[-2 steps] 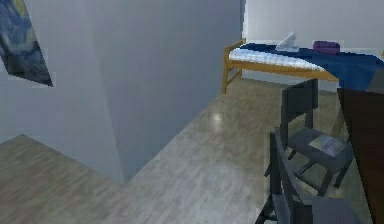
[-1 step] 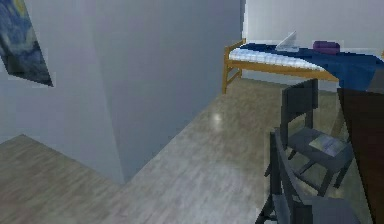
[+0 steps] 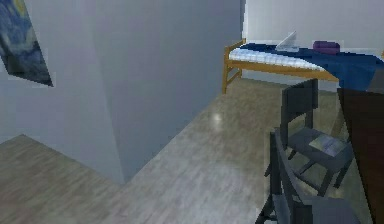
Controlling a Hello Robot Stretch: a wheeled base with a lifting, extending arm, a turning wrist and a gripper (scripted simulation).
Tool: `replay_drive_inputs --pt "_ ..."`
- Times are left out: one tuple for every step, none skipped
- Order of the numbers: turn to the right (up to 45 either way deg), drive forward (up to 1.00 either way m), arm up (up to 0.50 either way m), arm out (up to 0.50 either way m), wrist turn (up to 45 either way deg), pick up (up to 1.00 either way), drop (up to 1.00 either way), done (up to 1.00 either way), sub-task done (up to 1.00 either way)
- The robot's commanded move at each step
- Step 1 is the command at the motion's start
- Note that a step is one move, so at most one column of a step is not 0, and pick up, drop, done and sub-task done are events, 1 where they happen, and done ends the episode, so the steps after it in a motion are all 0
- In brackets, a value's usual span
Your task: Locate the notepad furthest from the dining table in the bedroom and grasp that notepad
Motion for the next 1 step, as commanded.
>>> replay_drive_inputs --pt "0.0 0.0 0.0 0.0 0.0 1.0 0.0 0.0 0.0"
